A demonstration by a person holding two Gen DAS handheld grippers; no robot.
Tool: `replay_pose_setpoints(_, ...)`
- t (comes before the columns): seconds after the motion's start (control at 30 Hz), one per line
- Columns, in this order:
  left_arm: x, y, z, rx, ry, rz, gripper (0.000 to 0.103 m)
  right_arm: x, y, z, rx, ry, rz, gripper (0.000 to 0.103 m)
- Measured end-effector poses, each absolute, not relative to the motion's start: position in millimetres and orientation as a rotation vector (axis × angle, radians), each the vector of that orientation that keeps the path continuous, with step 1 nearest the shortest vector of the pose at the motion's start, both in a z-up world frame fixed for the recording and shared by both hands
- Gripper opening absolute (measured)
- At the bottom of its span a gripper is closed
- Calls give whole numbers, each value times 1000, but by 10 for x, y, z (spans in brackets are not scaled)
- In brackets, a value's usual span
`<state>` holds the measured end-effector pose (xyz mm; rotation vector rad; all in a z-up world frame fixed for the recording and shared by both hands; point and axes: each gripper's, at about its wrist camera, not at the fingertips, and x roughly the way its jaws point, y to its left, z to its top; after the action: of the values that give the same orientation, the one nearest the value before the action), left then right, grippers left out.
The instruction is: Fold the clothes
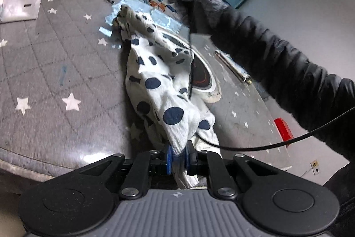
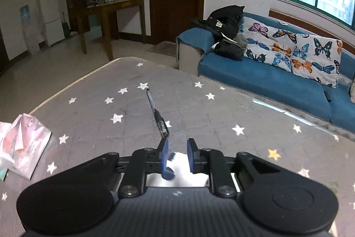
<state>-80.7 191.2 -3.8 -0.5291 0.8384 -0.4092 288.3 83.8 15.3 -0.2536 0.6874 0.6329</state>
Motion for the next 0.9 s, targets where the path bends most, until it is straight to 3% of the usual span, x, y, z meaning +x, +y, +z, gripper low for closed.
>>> replay_pose_setpoints(0.1, -724, 1915, -39, -519, 843, -424, 14, 2879, 609, 208, -285, 691, 607, 22)
replay_pose_setpoints(0.37, -703, 1788, -51, -475, 856, -467, 15, 2986, -14, -1, -312, 793, 556, 22)
replay_pose_setpoints(0.83, -665, 1844, -76, -476, 901, -443, 15, 3282, 253, -494, -271, 838, 614, 27)
replay_pose_setpoints(0.87, -660, 1841, -83, -475, 906, -443, 15, 3283, 265, -493, -276, 833, 616, 22)
replay_pose_setpoints(0.9, -654, 1836, -91, -475, 912, -444, 15, 3279, 278, -481, -277, 823, 618, 6)
